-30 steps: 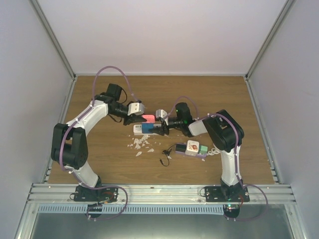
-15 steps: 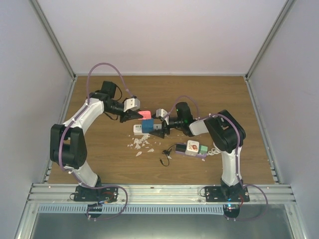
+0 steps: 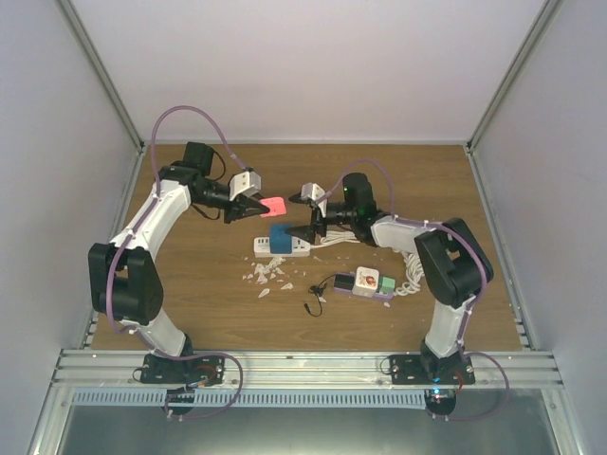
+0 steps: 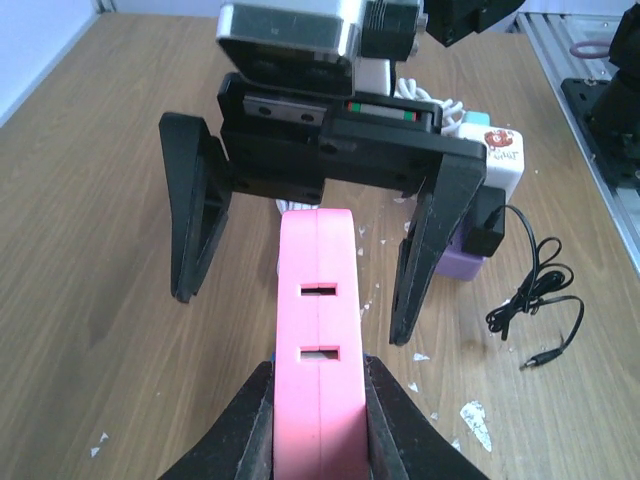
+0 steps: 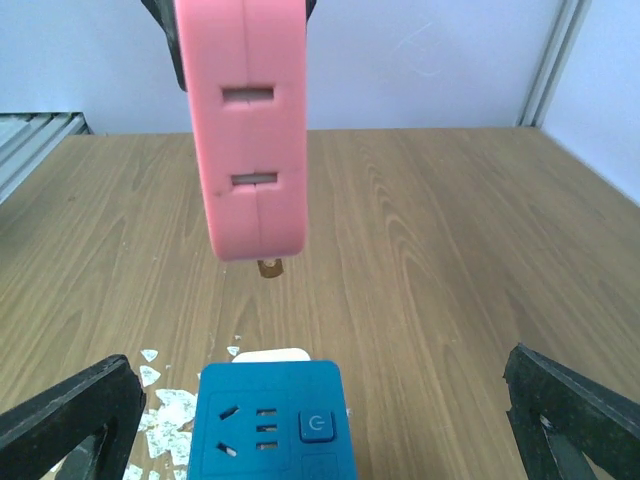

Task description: Pull the plug off the socket

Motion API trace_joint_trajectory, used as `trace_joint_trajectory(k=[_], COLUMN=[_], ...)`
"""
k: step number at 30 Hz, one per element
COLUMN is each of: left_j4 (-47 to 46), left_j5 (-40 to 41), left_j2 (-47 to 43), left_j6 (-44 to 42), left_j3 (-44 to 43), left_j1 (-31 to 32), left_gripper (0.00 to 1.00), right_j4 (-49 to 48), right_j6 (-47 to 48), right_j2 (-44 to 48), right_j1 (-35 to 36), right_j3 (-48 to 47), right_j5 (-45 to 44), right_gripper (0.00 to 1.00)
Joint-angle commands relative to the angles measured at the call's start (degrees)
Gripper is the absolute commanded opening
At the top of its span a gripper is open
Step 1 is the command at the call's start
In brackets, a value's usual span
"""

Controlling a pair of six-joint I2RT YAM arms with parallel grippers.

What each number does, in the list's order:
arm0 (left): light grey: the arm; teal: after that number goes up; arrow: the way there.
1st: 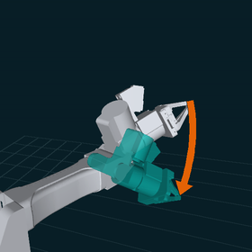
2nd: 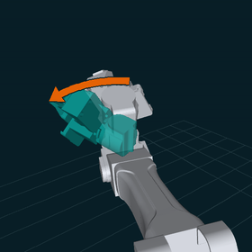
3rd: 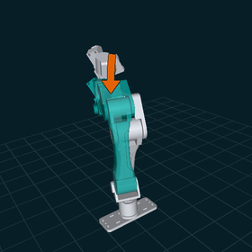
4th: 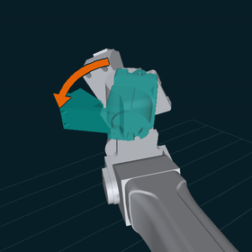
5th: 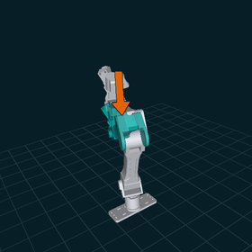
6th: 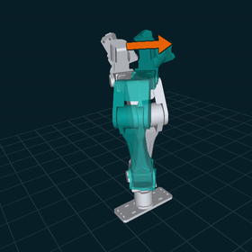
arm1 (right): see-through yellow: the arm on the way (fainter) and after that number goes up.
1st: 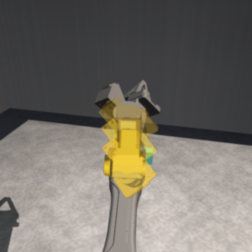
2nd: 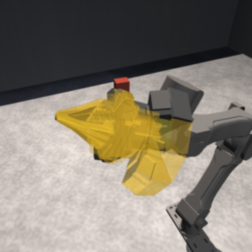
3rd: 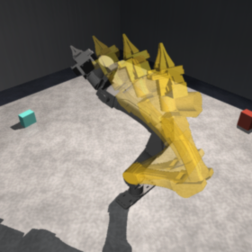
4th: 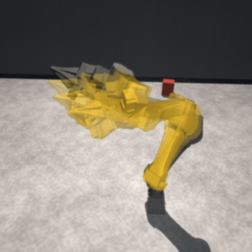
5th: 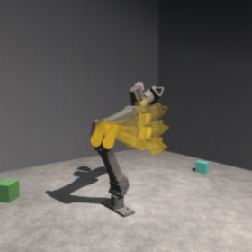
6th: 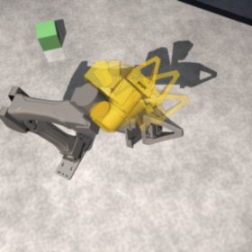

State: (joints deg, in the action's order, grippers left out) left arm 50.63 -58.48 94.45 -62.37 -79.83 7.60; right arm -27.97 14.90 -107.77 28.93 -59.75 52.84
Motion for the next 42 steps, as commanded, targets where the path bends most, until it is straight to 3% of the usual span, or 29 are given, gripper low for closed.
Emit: trace_joint_trajectory(k=[1,7,15,32,36,38,42], left_j4=[1.8,1.7,-0.7,-4.3,-4.5,-4.6,-5.9], left_j5=[-2.8,-3.5,-4.0,-1.3,-1.0,-0.9,0.4], left_j2=[-1.7,-1.8,-2.6,-4.4,-4.5,-4.5,-4.8], left_j6=[1.2,1.5,2.2,2.4,2.2,2.2,3.5], left_j3=[-1.8,-1.7,0.4,3.4,3.6,3.8,4.4], left_j1=[-0.5,-0.2,2.6,4.4,4.4,4.4,3.7], left_gripper=[0.14,0.14,0.15,0.15,0.16,0.18,0.33], right_j4=[7.3,20.3,27.3,27.7,31.7,33.5,34.7], right_j6=[1.3,6.7,8.1,5.6,6.0,6.3,5.6], right_j2=[4.9,8.2,9.4,8.0,6.2,5.5,5.0], right_j1=[-1.5,-2.5,-1.7,-0.3,-0.2,-0.2,-0.3], right_j3=[-1.0,-6.5,-11.1,-13.8,-16.4,-17.6,-18.7], right_j5=[0.5,4.8,8.1,10.1,10.3,10.6,10.4], right_gripper=[1.0,0.99,0.85,0.31,0.16,0.1,0.02])
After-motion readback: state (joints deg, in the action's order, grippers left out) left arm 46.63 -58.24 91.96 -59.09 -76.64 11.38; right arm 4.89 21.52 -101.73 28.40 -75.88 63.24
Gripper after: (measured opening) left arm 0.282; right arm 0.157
